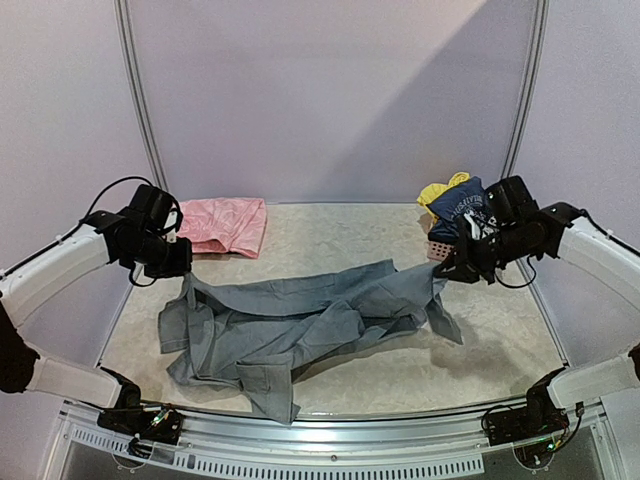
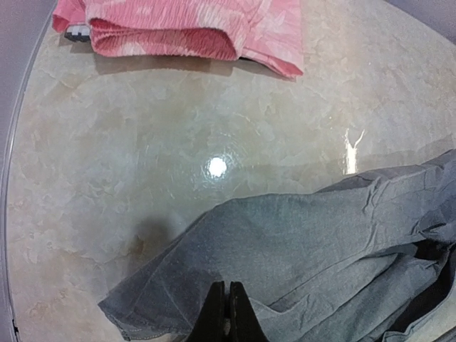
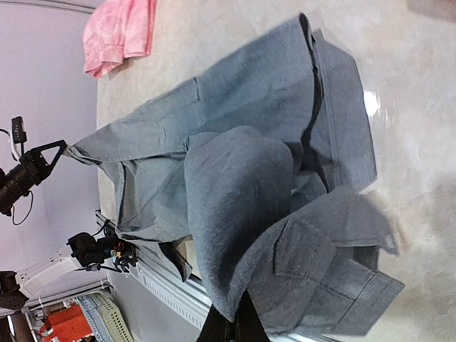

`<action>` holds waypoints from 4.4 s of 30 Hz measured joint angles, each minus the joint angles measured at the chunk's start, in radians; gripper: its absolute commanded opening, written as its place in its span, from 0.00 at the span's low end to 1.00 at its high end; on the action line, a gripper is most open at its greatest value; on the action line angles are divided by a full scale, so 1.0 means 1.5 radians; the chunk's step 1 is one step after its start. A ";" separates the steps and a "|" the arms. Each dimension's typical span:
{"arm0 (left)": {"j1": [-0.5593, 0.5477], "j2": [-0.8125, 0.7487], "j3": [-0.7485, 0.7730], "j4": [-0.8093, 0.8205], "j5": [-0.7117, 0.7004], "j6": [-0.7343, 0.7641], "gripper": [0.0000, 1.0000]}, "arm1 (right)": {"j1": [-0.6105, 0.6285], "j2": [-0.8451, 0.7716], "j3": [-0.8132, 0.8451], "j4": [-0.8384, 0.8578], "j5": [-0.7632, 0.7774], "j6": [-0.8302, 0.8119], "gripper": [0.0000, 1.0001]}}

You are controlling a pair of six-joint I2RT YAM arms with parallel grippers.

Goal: Fold and stack the mixed laundry pile
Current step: Flatten out the crumpled shirt at the center of the board.

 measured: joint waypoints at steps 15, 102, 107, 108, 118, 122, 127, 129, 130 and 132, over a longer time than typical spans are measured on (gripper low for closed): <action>0.000 -0.033 0.161 -0.051 -0.021 0.006 0.00 | -0.012 0.055 0.388 -0.208 0.054 -0.099 0.00; 0.126 0.500 0.460 0.027 0.119 -0.081 0.43 | -0.076 0.449 0.516 0.149 0.173 -0.267 0.99; 0.126 0.483 0.435 0.037 0.092 -0.080 0.78 | -0.054 0.346 0.330 0.100 0.174 -0.248 0.99; 0.126 0.475 0.427 0.034 0.087 -0.075 0.84 | -0.051 0.327 0.297 0.087 0.173 -0.241 0.99; 0.123 0.283 0.294 -0.011 0.036 -0.054 0.94 | -0.040 0.191 0.115 -0.031 0.142 -0.172 0.99; 0.117 0.192 0.219 -0.031 0.034 -0.051 0.89 | -0.030 0.139 0.041 -0.059 0.127 -0.141 0.99; 0.081 0.131 0.140 -0.058 0.036 -0.055 0.84 | -0.013 0.080 -0.031 -0.079 0.112 -0.104 0.99; 0.057 0.117 0.107 -0.061 0.039 -0.063 0.81 | -0.006 0.062 -0.056 -0.080 0.106 -0.091 0.98; 0.042 0.109 0.087 -0.062 0.042 -0.068 0.80 | -0.003 0.055 -0.068 -0.082 0.102 -0.085 0.98; 0.015 0.097 0.049 -0.064 0.053 -0.080 0.77 | 0.001 0.043 -0.089 -0.081 0.097 -0.072 0.96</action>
